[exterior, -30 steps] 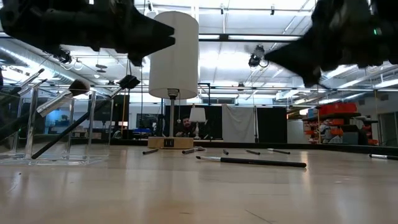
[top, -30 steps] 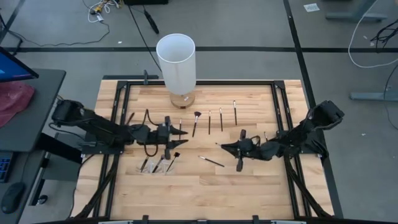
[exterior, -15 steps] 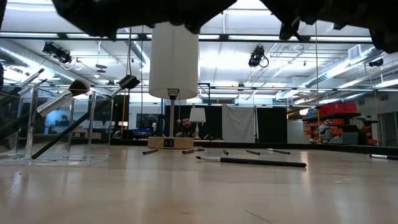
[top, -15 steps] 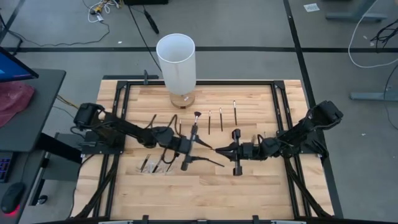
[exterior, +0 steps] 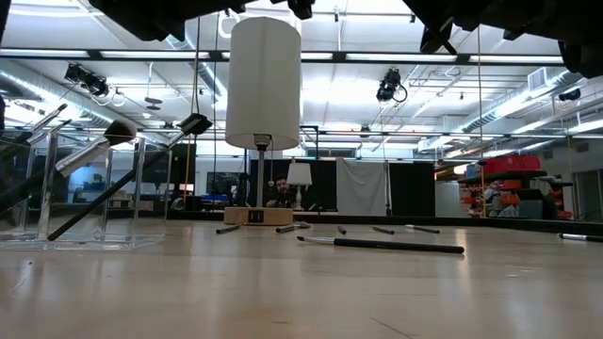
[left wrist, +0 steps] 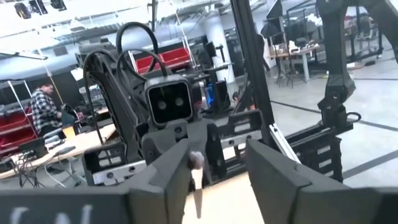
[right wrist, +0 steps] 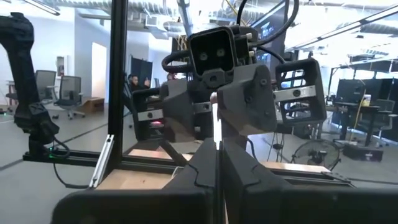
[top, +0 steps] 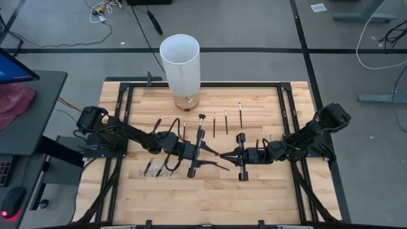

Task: Put items in baskets/containers
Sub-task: Put the foundation brush in the transparent organizer

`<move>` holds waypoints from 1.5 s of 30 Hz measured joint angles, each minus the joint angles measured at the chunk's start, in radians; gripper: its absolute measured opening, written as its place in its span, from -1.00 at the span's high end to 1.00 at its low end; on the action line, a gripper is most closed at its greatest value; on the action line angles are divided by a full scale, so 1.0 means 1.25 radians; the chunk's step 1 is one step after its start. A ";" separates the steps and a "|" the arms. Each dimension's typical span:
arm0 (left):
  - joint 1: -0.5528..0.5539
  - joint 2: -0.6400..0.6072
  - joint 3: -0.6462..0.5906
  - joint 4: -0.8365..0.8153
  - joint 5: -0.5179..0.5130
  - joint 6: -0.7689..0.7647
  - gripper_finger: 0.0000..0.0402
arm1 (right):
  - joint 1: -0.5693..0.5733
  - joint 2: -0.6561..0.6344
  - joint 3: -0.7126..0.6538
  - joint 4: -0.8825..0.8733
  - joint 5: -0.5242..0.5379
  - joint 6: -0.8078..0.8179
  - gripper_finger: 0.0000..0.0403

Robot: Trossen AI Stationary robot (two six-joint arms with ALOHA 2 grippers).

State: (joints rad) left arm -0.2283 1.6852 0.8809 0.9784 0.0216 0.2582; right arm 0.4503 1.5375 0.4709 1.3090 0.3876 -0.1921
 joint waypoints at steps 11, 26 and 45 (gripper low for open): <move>0.000 0.000 0.000 -0.001 -0.011 0.000 0.84 | 0.000 0.001 0.000 -0.002 -0.009 0.002 0.97; -0.020 -0.065 0.000 -0.154 -0.021 -0.003 0.96 | 0.014 -0.020 0.000 -0.041 0.027 0.021 0.68; -0.162 -0.301 0.356 -1.418 -0.143 -0.259 0.95 | 0.087 -0.138 0.000 -0.289 0.270 0.044 0.32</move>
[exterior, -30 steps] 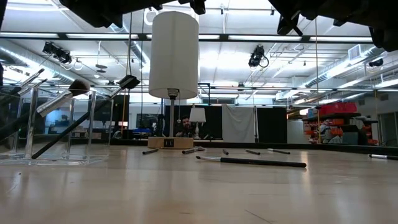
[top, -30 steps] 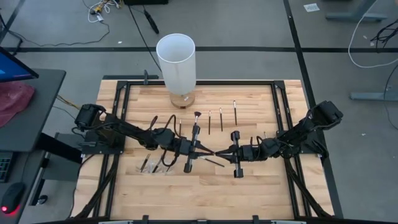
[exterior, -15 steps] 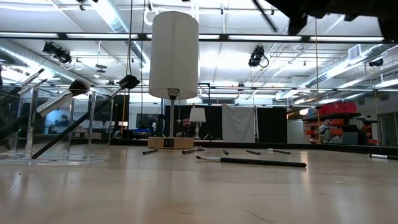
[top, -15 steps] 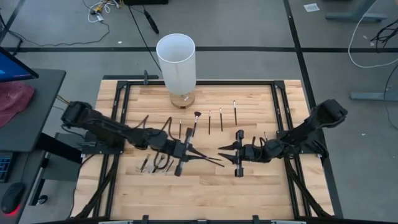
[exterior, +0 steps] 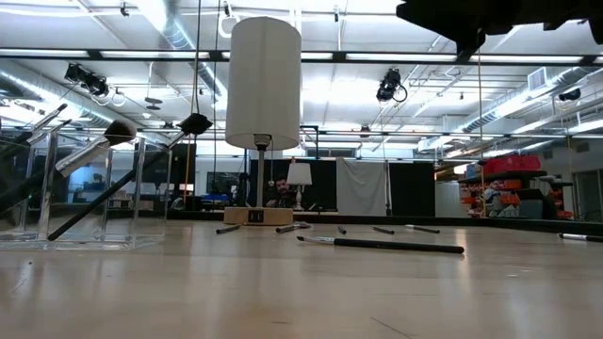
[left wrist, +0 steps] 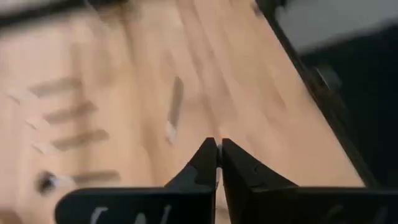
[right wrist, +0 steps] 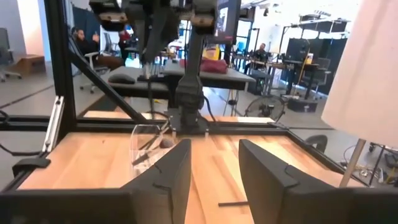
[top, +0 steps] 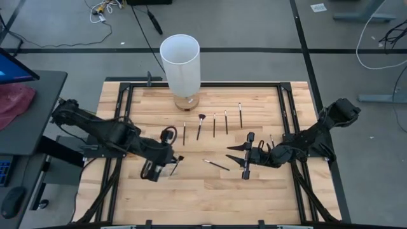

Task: Put items in baskets/containers
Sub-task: Put the foundation brush in the transparent organizer

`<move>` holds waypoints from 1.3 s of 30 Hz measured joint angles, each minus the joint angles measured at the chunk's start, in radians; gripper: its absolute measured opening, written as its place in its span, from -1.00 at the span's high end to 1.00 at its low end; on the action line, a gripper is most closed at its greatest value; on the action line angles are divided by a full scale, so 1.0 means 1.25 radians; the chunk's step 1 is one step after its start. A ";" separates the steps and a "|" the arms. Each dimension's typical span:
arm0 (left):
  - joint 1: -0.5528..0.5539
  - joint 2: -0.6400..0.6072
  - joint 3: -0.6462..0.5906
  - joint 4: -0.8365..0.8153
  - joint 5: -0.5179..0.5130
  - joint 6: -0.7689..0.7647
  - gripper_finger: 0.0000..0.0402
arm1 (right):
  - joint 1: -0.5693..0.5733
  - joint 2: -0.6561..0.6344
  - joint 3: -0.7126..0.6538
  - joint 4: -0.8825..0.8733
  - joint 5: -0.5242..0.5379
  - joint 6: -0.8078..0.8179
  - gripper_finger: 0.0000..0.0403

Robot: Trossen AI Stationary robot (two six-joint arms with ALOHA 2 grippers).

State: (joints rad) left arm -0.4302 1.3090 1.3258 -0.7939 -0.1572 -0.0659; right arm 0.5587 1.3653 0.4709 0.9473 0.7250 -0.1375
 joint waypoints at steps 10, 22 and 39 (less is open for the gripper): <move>0.061 -0.003 -0.125 0.075 0.147 -0.058 0.96 | 0.000 0.002 0.000 -0.018 -0.001 0.017 0.38; 0.132 -0.002 -0.292 0.219 0.221 -0.124 0.91 | 0.000 0.002 0.000 -0.018 -0.002 0.020 0.39; 0.181 0.002 -0.348 0.285 0.236 -0.142 0.81 | -0.005 0.002 0.000 -0.017 -0.001 0.020 0.39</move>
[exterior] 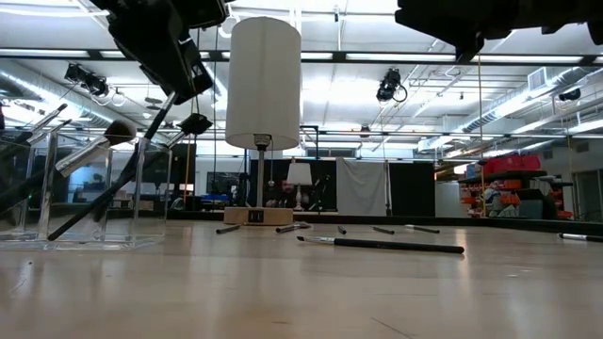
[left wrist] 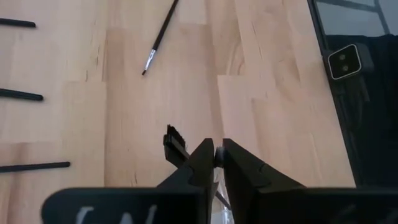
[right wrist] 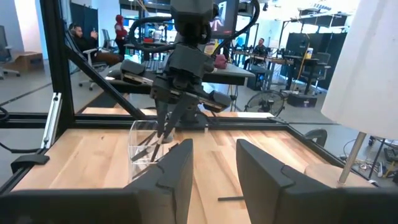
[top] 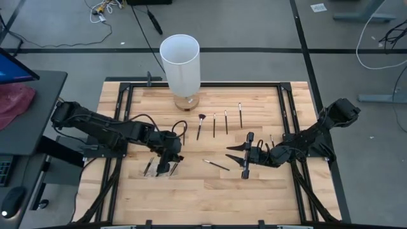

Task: Put items in baskets/containers
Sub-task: Put the foundation brush in the transparent organizer

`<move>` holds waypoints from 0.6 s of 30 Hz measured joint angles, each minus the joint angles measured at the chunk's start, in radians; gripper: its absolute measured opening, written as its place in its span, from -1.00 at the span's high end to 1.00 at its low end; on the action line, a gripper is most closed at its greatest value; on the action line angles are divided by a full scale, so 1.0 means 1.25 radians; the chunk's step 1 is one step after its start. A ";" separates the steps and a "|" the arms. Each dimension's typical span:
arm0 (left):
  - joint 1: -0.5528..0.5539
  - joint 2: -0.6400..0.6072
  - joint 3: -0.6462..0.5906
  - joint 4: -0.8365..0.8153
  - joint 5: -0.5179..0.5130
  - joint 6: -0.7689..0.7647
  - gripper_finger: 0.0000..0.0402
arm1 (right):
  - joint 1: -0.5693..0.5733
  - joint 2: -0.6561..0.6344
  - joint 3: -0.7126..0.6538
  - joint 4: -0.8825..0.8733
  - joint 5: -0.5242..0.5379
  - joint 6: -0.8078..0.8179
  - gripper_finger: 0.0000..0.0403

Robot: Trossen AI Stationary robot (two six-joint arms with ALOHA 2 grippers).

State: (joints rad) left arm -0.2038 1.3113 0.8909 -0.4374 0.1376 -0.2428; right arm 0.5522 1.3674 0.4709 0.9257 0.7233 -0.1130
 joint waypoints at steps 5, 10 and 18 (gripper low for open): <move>0.000 0.000 0.000 0.000 -0.011 -0.005 0.74 | 0.000 0.000 0.000 0.000 0.000 0.000 0.39; 0.000 0.000 0.000 0.000 -0.042 -0.005 0.66 | 0.000 0.000 0.000 0.000 0.000 0.000 0.39; 0.013 -0.008 -0.001 -0.002 -0.050 0.003 0.55 | 0.000 0.000 0.000 0.000 0.000 0.000 0.39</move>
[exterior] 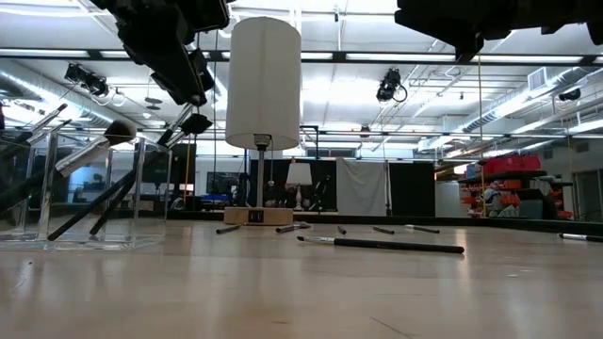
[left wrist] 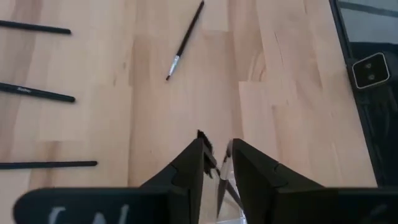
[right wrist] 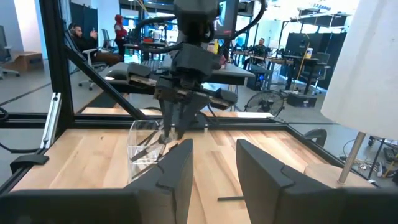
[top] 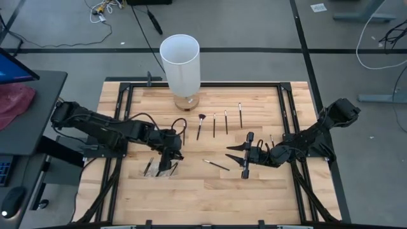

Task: Put items in baskets/containers
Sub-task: Put the foundation brush in the transparent organizer

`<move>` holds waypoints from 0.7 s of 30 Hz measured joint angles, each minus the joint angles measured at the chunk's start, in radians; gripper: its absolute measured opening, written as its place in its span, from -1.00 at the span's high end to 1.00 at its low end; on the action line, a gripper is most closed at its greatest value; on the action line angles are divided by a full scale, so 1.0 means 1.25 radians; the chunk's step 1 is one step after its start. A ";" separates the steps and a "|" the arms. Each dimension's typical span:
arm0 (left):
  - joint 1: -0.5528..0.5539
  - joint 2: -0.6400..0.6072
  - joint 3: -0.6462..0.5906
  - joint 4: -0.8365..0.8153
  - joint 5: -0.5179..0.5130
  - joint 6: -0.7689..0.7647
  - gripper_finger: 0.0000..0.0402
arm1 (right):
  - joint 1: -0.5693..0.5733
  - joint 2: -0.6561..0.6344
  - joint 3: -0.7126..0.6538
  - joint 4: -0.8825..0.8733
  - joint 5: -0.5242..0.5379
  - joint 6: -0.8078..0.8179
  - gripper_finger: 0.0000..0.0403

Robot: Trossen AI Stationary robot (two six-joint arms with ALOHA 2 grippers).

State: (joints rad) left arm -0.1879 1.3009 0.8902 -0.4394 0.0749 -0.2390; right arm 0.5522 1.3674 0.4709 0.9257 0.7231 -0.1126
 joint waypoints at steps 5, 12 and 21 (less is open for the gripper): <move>0.014 -0.024 0.043 -0.027 0.006 0.021 0.55 | -0.013 0.000 0.000 -0.030 -0.001 0.075 0.39; 0.014 -0.037 0.110 0.010 -0.134 0.147 0.58 | -0.068 0.001 -0.001 -0.264 0.000 0.355 0.39; 0.081 -0.014 -0.030 0.302 -0.214 0.197 0.58 | -0.093 -0.020 0.000 -0.773 -0.103 0.813 0.32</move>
State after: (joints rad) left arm -0.0872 1.2831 0.8524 -0.0616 -0.1928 0.0071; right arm 0.4354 1.3422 0.4706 -0.0406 0.5943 0.9034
